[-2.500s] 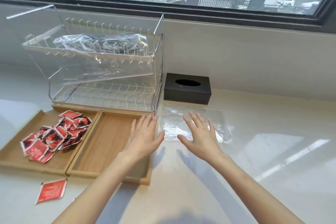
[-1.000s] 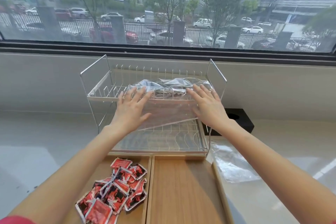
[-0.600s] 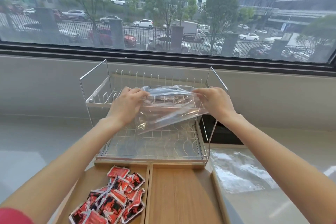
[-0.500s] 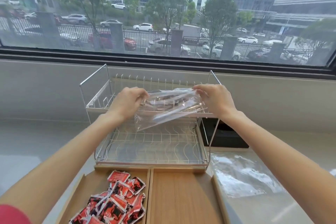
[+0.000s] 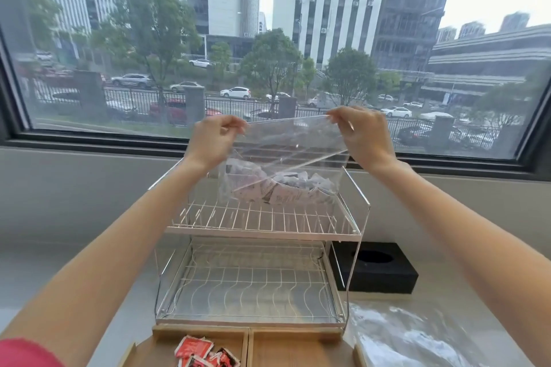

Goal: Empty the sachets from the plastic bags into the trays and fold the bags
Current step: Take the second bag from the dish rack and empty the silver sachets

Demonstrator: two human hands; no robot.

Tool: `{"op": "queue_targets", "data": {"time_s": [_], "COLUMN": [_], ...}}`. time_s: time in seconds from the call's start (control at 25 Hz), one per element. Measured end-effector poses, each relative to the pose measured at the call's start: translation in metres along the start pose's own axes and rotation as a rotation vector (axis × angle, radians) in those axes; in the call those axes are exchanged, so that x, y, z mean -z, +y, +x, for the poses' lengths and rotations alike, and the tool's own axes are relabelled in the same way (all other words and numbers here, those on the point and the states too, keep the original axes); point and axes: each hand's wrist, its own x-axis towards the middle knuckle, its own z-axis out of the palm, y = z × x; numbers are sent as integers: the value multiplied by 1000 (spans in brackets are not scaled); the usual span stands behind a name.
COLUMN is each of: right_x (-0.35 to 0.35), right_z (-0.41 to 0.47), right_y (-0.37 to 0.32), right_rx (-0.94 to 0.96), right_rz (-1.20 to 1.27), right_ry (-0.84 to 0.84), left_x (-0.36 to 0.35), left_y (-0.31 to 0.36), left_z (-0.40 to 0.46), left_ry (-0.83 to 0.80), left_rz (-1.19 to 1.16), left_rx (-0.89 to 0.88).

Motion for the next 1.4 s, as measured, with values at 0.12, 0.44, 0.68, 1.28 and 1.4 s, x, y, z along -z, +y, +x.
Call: {"op": "queue_targets", "data": {"time_s": [0.12, 0.44, 0.68, 1.28, 1.4], "right_x": [23, 58, 43, 5, 2], "right_z": [-4, -83, -174, -281, -268], "right_y": [-11, -35, -33, -76, -76], "right_rx": [30, 26, -183, 182, 68], "right_rz": [32, 87, 201, 28, 124], "right_ry": [82, -95, -342, -728, -565], "left_x": [18, 27, 15, -37, -32], "left_y": [14, 11, -11, -46, -45], "left_z": [-10, -99, -181, -260, -261], "left_ry": [33, -188, -315, -391, -451], "left_rz": [-72, -302, -299, -382, -448], "left_rx": [-38, 111, 233, 523, 551]}}
